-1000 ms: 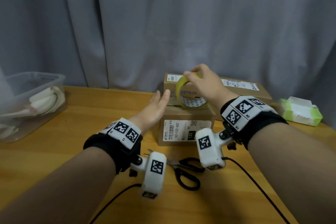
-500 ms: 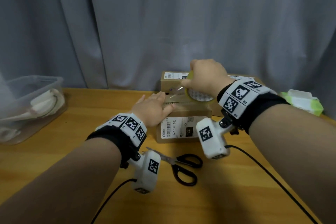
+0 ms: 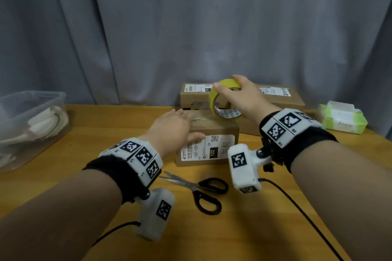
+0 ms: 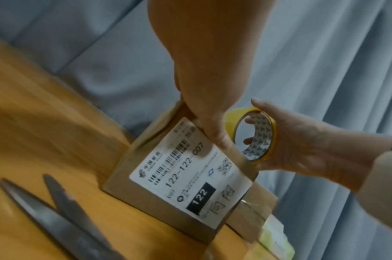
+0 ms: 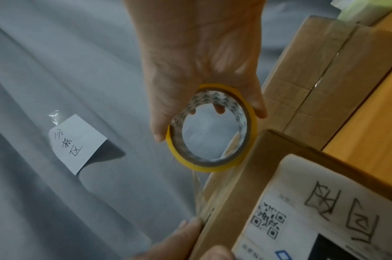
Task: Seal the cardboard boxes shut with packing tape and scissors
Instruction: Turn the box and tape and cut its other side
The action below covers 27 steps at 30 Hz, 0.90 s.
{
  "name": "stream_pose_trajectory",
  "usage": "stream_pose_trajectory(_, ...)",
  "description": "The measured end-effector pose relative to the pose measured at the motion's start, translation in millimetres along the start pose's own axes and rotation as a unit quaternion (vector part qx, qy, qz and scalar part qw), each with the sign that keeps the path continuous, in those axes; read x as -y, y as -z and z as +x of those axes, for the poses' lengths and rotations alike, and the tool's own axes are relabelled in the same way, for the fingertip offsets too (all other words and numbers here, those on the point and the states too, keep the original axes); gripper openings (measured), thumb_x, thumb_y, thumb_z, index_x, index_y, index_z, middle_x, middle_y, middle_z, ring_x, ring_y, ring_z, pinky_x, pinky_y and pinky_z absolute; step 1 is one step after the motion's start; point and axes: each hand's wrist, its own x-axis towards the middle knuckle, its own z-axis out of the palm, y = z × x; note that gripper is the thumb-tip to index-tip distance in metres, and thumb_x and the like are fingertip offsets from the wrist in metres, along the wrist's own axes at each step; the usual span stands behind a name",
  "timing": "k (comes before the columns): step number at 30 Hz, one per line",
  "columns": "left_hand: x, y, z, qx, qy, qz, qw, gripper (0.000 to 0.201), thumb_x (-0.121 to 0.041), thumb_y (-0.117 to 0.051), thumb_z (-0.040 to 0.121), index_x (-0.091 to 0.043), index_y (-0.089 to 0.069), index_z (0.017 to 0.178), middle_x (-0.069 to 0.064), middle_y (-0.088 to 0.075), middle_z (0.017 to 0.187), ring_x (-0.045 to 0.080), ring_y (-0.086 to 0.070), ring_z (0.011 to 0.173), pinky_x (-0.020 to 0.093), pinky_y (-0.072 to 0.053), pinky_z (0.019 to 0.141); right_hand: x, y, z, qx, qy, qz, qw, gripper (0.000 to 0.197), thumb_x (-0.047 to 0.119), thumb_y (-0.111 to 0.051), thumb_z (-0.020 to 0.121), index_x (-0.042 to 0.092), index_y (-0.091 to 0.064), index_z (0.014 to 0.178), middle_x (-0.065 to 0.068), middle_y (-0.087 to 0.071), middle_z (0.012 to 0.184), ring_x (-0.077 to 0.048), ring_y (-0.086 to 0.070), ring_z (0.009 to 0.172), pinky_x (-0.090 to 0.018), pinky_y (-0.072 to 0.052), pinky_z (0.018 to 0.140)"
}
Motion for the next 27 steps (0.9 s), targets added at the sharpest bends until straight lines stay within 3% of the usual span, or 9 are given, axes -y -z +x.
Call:
stream_pose_trajectory(3, -4.5, -2.6, 2.5, 0.001, -0.014, -0.049, 0.999, 0.084, -0.066, -0.032, 0.087, -0.010, -0.024, 0.149, 0.008, -0.021, 0.156, 0.021, -0.017, 0.144, 0.034, -0.014, 0.118, 0.6, -5.1, 0.2, -0.013, -0.004, 0.024, 1.000, 0.084, 0.063, -0.063, 0.079, 0.014, -0.037, 0.141, -0.006, -0.049, 0.136, -0.023, -0.046, 0.123, -0.029, -0.037, 0.091)
stream_pose_trajectory(7, -11.6, -10.0, 15.0, -0.007, -0.027, -0.104, 0.994, 0.088, -0.069, -0.036, 0.085, -0.010, -0.024, 0.149, 0.009, -0.018, 0.157, 0.022, -0.016, 0.145, 0.039, -0.018, 0.118, 1.7, -12.9, -0.1, -0.025, -0.001, 0.030, 0.999, 0.075, 0.067, -0.059, 0.079, 0.017, -0.044, 0.132, -0.005, -0.052, 0.125, -0.023, -0.049, 0.115, -0.031, -0.039, 0.090)
stream_pose_trajectory(10, -4.9, -8.2, 15.7, 0.003, -0.018, -0.097, 0.995, 0.082, -0.065, -0.037, 0.088, -0.013, -0.024, 0.149, 0.006, -0.017, 0.158, 0.020, -0.016, 0.145, 0.039, -0.021, 0.117, 6.4, -15.5, 0.6, -0.040, -0.009, 0.037, 0.998, 0.055, 0.065, -0.057, 0.082, 0.020, -0.048, 0.113, -0.001, -0.053, 0.108, -0.022, -0.051, 0.108, -0.033, -0.041, 0.089)
stream_pose_trajectory(11, -0.8, -6.6, 13.8, 0.006, -0.012, -0.088, 0.996, 0.080, -0.064, -0.037, 0.088, -0.013, -0.025, 0.149, 0.005, -0.017, 0.158, 0.020, -0.017, 0.144, 0.038, -0.023, 0.116, 8.7, -17.6, 1.5, -0.036, -0.015, 0.038, 0.999, 0.054, 0.065, -0.058, 0.081, 0.020, -0.047, 0.110, -0.001, -0.054, 0.109, -0.023, -0.052, 0.109, -0.034, -0.043, 0.090)
stream_pose_trajectory(15, 11.3, -11.5, 6.0, -0.006, 0.008, -0.067, 0.998, 0.091, -0.075, -0.031, 0.081, -0.012, -0.029, 0.147, 0.006, -0.025, 0.155, 0.021, -0.026, 0.141, 0.038, -0.033, 0.110, 21.0, -29.7, 5.4, -0.008, -0.026, 0.007, 1.000, 0.080, 0.072, -0.060, 0.072, 0.013, -0.047, 0.125, -0.009, -0.054, 0.125, -0.028, -0.052, 0.115, -0.039, -0.045, 0.094)
stream_pose_trajectory(18, 12.2, -18.2, 3.7, -0.023, 0.014, -0.085, 0.996, 0.106, -0.086, -0.015, 0.067, -0.015, -0.034, 0.144, 0.007, -0.033, 0.151, 0.022, -0.030, 0.138, 0.039, -0.036, 0.108, 31.5, -30.0, 7.0, -0.014, 0.006, -0.049, 0.999, 0.065, 0.062, -0.063, 0.074, 0.008, -0.053, 0.110, -0.008, -0.057, 0.108, -0.026, -0.054, 0.100, -0.033, -0.042, 0.075)
stream_pose_trajectory(21, 11.1, -20.0, 1.2, -0.035, 0.020, -0.095, 0.995, 0.094, -0.077, -0.026, 0.079, -0.013, -0.027, 0.147, 0.008, -0.024, 0.155, 0.021, -0.021, 0.143, 0.038, -0.026, 0.115, 36.1, -11.1, 9.2, -0.012, 0.026, -0.117, 0.993, 0.045, 0.053, -0.066, 0.074, 0.011, -0.052, 0.074, -0.001, -0.052, 0.073, -0.019, -0.049, 0.067, -0.031, -0.031, 0.053)
stream_pose_trajectory(23, 9.6, -18.7, -1.4, -0.033, 0.022, -0.088, 0.995, 0.089, -0.072, -0.031, 0.083, -0.012, -0.022, 0.149, 0.007, -0.020, 0.157, 0.019, -0.018, 0.144, 0.036, -0.022, 0.117, 27.8, 5.7, 11.7, 0.007, 0.016, -0.185, 0.983, 0.045, 0.053, -0.068, 0.071, 0.012, -0.052, 0.064, -0.001, -0.049, 0.061, -0.018, -0.047, 0.058, -0.029, -0.031, 0.047)
stream_pose_trajectory(27, 6.3, -15.4, -4.1, -0.031, 0.026, -0.082, 0.996, 0.089, -0.071, -0.030, 0.084, -0.012, -0.021, 0.149, 0.006, -0.019, 0.157, 0.018, -0.018, 0.144, 0.034, -0.019, 0.117, -9.0, 15.6, 7.0, 0.063, -0.038, -0.204, 0.976, 0.044, 0.053, -0.072, 0.065, 0.013, -0.068, 0.080, -0.004, -0.065, 0.075, -0.019, -0.060, 0.071, -0.032, -0.052, 0.063)
